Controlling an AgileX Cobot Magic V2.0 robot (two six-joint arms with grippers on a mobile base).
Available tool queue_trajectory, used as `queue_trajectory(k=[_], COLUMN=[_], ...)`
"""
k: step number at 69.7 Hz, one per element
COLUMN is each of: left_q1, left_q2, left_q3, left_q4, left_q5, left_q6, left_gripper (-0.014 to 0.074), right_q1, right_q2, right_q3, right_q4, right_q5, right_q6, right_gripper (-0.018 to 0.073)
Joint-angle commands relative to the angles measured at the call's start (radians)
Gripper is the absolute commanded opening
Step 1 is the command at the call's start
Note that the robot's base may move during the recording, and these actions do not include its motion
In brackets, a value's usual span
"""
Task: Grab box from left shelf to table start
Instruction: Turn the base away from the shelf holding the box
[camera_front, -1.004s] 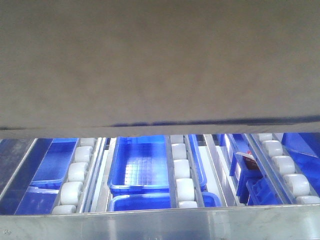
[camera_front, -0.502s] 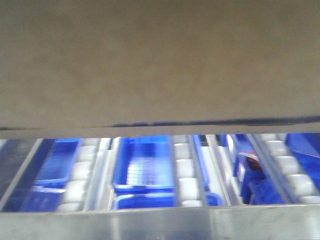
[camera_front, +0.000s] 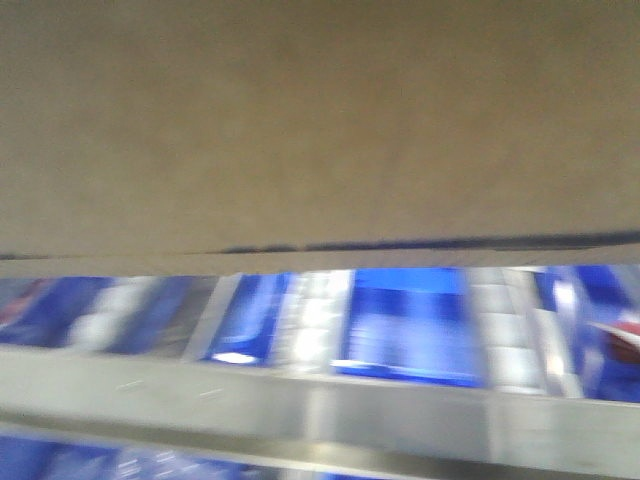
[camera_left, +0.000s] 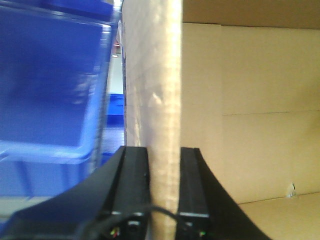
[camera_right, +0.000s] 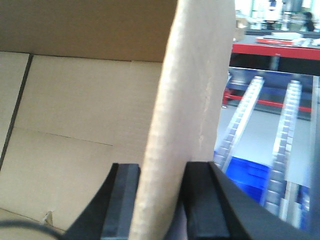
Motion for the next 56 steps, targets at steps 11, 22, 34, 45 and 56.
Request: queue_trajectory(k=[11,22,34,45,56], left_q1=[-0.017,-0.017,-0.017,-0.017,-0.017], left_q2=[0.009,0.009,0.009,0.009,0.009], left_q3=[-0.036,-0.036,-0.036,-0.036,-0.036], left_q4=[0.022,0.022,0.022,0.022,0.022], left_q5=[-0.140,-0.140,-0.140,-0.140,-0.140], left_q6=[-0.012,-0.012,-0.012,-0.012,-0.012], left_gripper=[-0.0099,-0.0099,-0.0099,-0.0099,-0.0099], right_q1=[-0.002,-0.002,-0.002,-0.002,-0.002], right_q2=[0.023,0.023,0.023,0.023,0.023], right_q3=[-0.026,-0.026,-0.026,-0.026,-0.026], right_q4=[-0.087,-0.087,-0.087,-0.087,-0.087], right_q5=[-0.111,-0.111,-0.111,-0.111,-0.111], right_q6=[-0.013,-0.013,-0.013,-0.013,-0.013], right_gripper=[0.0060,0.0060,0.0060,0.0060,0.0060])
